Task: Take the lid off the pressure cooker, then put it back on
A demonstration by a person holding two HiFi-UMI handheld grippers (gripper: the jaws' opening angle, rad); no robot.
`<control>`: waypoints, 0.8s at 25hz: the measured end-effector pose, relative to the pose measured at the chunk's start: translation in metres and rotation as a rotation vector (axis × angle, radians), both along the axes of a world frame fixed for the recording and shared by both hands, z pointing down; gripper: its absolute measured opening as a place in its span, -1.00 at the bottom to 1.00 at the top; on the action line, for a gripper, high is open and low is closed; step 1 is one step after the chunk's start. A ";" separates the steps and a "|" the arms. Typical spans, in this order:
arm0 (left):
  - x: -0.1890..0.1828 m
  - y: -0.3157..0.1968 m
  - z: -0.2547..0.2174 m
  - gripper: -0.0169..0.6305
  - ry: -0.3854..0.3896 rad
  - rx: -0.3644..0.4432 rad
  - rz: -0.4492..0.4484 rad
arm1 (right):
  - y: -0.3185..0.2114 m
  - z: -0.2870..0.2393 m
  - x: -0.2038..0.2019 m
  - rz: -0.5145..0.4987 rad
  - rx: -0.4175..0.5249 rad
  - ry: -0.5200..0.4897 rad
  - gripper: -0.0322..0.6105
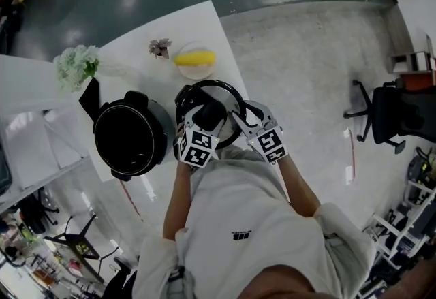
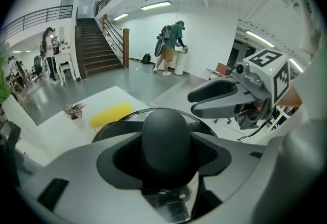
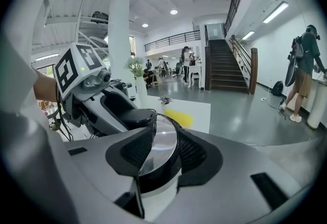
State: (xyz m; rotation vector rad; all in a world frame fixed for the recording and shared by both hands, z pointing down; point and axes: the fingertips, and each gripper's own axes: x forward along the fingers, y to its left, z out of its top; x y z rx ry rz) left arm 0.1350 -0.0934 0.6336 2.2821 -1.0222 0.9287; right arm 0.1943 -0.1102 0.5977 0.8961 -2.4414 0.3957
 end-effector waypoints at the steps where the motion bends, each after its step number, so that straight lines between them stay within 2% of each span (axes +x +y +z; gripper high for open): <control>1: 0.000 0.001 0.003 -0.06 0.003 -0.003 -0.006 | 0.000 0.003 0.000 -0.002 -0.003 0.003 -0.42; 20: -0.010 0.007 0.055 -0.06 -0.031 -0.011 -0.067 | 0.005 0.048 -0.006 -0.047 -0.046 0.040 -0.42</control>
